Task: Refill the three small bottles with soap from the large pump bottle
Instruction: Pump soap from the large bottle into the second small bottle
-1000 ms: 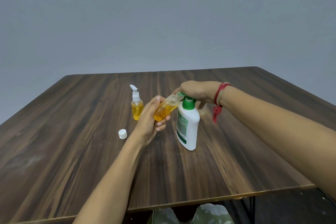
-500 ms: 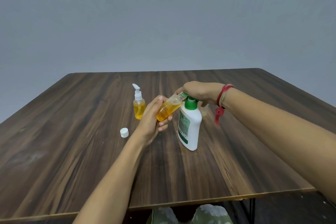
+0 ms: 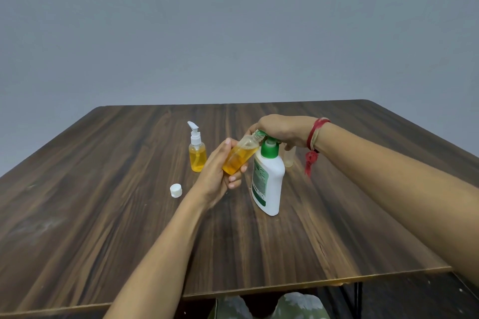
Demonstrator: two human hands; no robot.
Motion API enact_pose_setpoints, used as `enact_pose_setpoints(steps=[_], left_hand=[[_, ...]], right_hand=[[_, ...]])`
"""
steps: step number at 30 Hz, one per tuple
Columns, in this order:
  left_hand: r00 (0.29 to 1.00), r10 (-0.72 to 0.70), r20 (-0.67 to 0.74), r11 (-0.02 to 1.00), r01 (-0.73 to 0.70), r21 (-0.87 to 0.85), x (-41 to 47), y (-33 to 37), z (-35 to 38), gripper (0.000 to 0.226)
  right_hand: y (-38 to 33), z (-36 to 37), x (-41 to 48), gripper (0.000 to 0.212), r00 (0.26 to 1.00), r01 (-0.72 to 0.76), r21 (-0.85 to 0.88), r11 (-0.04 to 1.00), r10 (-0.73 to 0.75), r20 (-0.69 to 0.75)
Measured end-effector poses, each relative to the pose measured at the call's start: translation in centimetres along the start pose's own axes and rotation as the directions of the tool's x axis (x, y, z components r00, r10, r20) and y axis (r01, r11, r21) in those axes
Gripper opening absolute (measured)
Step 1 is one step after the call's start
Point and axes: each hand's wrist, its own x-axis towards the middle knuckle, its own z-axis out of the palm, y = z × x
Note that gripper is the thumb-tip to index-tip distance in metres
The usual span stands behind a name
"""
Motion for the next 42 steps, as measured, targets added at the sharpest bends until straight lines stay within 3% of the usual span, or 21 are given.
enact_pose_setpoints(steps=[9,16,20,27,29,31,32,34,35,36,37,38,40,42], left_hand=[[0.999,-0.012,0.036,1.0,0.011,0.021,-0.1,-0.3,-0.5,0.036],[0.984,-0.037,0.172,0.993,0.018,0.115,-0.4,0.3,-1.0,0.069],[0.987,-0.038,0.156,0.993,0.019,0.117,-0.4,0.4,-1.2,0.069],[0.995,-0.015,0.099,0.997,0.007,0.08,-0.9,1.4,-2.9,0.075],[0.999,0.029,0.043,0.999,-0.031,0.042,-1.1,2.1,-3.8,0.078],[0.995,0.093,-0.021,0.996,-0.093,0.016,-1.3,2.6,-4.8,0.078],[0.99,0.128,-0.055,0.992,-0.128,0.006,-1.4,3.0,-5.2,0.08],[0.974,0.192,-0.122,0.981,-0.195,-0.011,-1.4,3.5,-6.1,0.084],[0.964,0.221,-0.15,0.974,-0.227,-0.023,-1.4,3.6,-6.5,0.079],[0.952,0.25,-0.179,0.965,-0.26,-0.034,-1.4,3.7,-6.8,0.069],[0.936,0.278,-0.216,0.955,-0.293,-0.04,-1.4,3.8,-7.0,0.056],[0.917,0.299,-0.264,0.946,-0.321,-0.044,-1.3,3.9,-7.1,0.046],[0.873,0.318,-0.369,0.933,-0.358,-0.044,-1.3,3.9,-7.4,0.034],[0.835,0.315,-0.451,0.928,-0.371,-0.041,-1.3,3.8,-7.6,0.025]], right_hand=[[-0.1,0.0,-0.1,0.041,1.0,-0.024,0.021,0.999,0.024,-0.019],[-0.1,-0.2,0.0,0.042,0.997,-0.047,0.076,0.996,0.051,-0.052],[-0.1,-0.6,-0.3,0.039,0.999,0.015,0.109,0.994,-0.009,-0.052],[1.1,-0.9,0.8,0.065,0.998,0.057,0.212,0.976,-0.051,-0.035],[1.2,-1.2,1.1,0.065,0.989,0.116,0.265,0.957,-0.087,-0.118],[1.0,-2.0,0.9,0.055,0.9,0.261,0.25,0.932,-0.14,-0.413],[0.8,-2.5,0.5,0.045,0.779,0.353,0.181,0.918,-0.182,-0.6],[0.0,-2.2,-1.8,0.026,0.437,0.596,0.071,0.8,-0.249,-0.864],[-0.7,-1.0,-3.4,0.019,0.314,0.715,0.05,0.698,-0.256,-0.914],[-1.2,1.0,-4.6,0.016,0.246,0.798,0.032,0.602,-0.277,-0.929],[-1.8,3.5,-5.4,0.016,0.247,0.837,0.032,0.546,-0.325,-0.913],[-2.1,6.3,-5.4,0.016,0.316,0.835,0.05,0.548,-0.402,-0.859],[-2.4,11.4,-3.3,0.013,0.548,0.724,0.071,0.686,-0.51,-0.663],[-1.9,14.4,0.6,0.011,0.76,0.521,0.044,0.853,-0.439,-0.48]])
